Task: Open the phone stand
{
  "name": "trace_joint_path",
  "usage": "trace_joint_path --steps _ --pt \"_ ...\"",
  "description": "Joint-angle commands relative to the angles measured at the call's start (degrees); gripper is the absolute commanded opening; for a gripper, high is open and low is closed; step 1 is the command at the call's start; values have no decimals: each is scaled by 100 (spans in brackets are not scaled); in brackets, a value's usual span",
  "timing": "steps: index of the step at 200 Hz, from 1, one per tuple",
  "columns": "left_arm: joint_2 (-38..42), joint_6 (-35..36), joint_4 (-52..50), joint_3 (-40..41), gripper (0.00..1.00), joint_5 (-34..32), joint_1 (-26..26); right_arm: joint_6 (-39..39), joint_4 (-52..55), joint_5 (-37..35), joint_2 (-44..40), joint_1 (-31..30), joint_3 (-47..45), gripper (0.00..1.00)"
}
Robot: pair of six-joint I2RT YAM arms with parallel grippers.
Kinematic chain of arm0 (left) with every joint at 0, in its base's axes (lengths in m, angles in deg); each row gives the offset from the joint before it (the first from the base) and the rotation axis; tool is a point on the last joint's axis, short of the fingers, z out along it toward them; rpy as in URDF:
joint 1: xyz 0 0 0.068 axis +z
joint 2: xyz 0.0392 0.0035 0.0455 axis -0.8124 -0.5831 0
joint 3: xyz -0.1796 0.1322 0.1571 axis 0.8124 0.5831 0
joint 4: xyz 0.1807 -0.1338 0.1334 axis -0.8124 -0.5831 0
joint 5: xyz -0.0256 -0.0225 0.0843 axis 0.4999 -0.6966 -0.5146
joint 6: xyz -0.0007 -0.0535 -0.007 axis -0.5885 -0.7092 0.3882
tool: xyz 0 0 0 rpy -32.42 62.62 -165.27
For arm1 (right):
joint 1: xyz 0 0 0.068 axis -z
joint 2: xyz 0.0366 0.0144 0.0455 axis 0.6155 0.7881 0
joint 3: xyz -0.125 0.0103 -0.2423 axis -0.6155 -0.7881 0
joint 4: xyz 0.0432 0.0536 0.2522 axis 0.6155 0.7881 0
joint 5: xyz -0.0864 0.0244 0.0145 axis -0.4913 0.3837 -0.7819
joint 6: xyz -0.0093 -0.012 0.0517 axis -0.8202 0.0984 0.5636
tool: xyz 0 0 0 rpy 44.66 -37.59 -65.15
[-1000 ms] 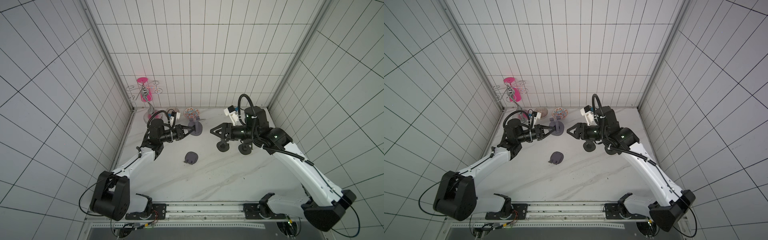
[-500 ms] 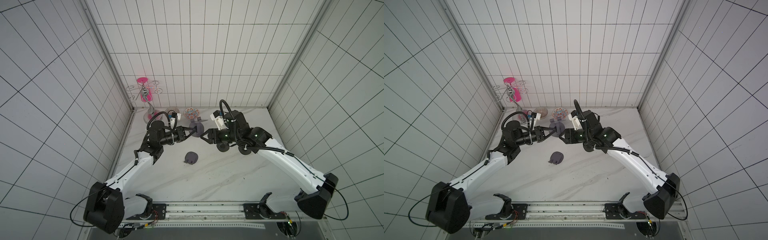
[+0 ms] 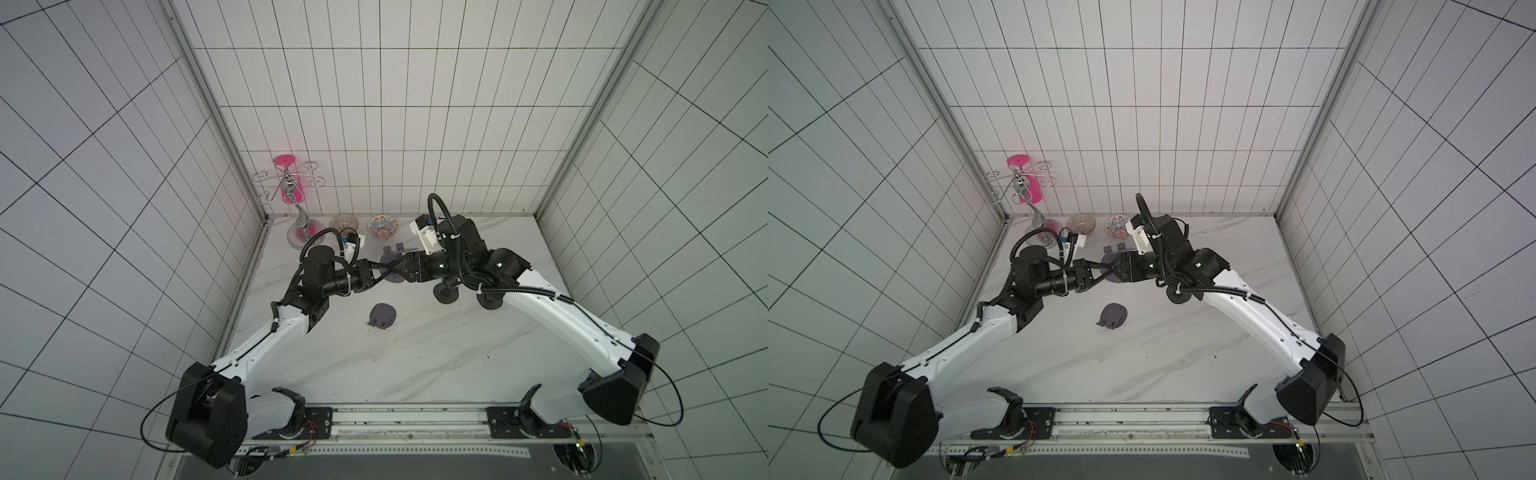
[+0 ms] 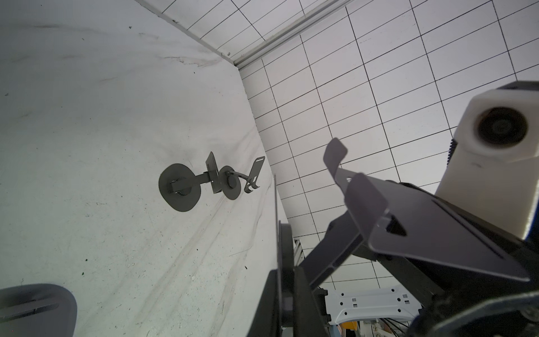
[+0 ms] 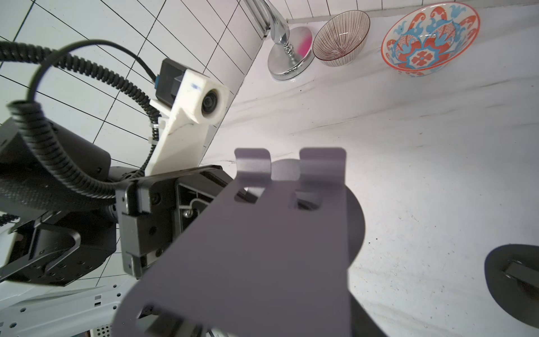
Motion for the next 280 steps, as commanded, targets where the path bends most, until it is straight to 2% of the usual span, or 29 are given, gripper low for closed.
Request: trace_joint_path --steps 1,31,39,52,60,72,87,114,134,185,257,280 --pt "172 102 50 -89 0 -38 -43 -151 40 -113 213 -66 376 58" --pt "220 136 41 -93 0 6 -57 -202 64 -302 250 -77 437 53" --pt "218 136 65 -86 0 31 -60 -212 98 -301 284 -74 478 46" --pt "232 136 65 -85 0 40 -61 -220 159 -235 357 -80 555 26" --pt "226 156 63 -87 0 54 -70 -210 196 -207 390 -86 594 17" --pt "232 176 57 -85 0 78 -78 -188 223 -235 412 -84 625 7" --pt "234 188 80 -73 0 107 -95 -191 262 -267 430 -85 667 0" --pt "222 329 -103 -75 0 81 -122 -223 461 -442 466 -87 791 0" --pt "182 675 -593 -118 0 -98 -123 -310 663 -573 443 -83 901 0" --pt "93 1335 -1047 -28 0 -435 -131 -595 1240 -896 369 -92 1274 0" --pt "-118 1988 -1621 69 0 -1100 -195 -727 2078 -913 680 -83 2382 0" --pt "-280 1985 -1605 214 0 -1322 -217 -720 2327 -937 772 -78 2680 0"
